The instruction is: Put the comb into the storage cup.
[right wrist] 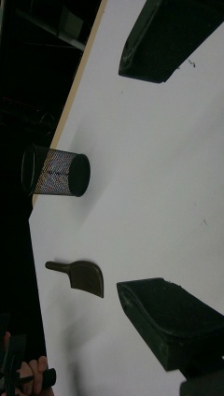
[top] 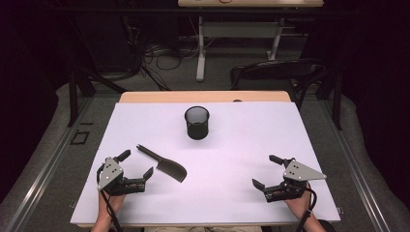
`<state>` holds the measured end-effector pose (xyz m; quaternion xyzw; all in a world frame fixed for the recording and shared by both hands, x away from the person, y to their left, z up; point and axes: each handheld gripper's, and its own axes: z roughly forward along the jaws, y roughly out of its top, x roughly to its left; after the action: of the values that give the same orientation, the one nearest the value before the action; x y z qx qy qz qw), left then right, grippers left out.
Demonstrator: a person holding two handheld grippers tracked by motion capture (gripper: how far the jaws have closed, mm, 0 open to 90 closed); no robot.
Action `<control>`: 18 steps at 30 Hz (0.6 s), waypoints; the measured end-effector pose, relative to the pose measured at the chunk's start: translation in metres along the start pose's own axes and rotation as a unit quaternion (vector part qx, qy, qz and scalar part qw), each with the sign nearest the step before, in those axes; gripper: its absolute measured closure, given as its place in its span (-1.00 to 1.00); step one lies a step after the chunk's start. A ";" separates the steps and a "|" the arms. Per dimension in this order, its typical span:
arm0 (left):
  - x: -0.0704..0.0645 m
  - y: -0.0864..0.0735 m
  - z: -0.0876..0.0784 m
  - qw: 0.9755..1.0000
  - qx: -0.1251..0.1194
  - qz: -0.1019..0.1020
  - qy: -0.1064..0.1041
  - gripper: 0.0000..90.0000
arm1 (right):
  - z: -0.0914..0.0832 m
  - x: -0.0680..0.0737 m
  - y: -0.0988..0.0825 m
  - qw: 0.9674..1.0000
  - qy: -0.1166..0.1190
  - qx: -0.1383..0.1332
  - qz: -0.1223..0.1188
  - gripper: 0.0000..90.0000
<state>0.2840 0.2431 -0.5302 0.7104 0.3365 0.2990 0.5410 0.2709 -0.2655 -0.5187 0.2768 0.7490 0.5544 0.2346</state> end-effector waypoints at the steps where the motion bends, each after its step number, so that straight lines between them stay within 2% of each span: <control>1: 0.000 0.001 0.001 1.000 0.000 0.003 -0.001 -1.00 | 0.000 0.000 0.000 1.000 0.000 0.000 0.000 -1.00; 3: 0.002 0.002 0.002 1.000 0.001 0.007 0.002 -1.00 | 0.000 -0.001 0.000 1.000 0.000 0.002 0.000 -1.00; 11: 0.015 0.005 0.013 1.000 0.013 -0.007 0.010 -1.00 | 0.001 0.000 0.000 1.000 0.003 0.005 0.001 -1.00; 18: 0.023 0.009 0.021 0.999 0.025 -0.011 0.018 -1.00 | 0.002 0.000 0.001 1.000 0.003 0.004 -0.001 -1.00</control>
<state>0.3153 0.2477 -0.5247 0.7144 0.3612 0.2976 0.5202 0.2721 -0.2643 -0.5186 0.2754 0.7524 0.5517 0.2316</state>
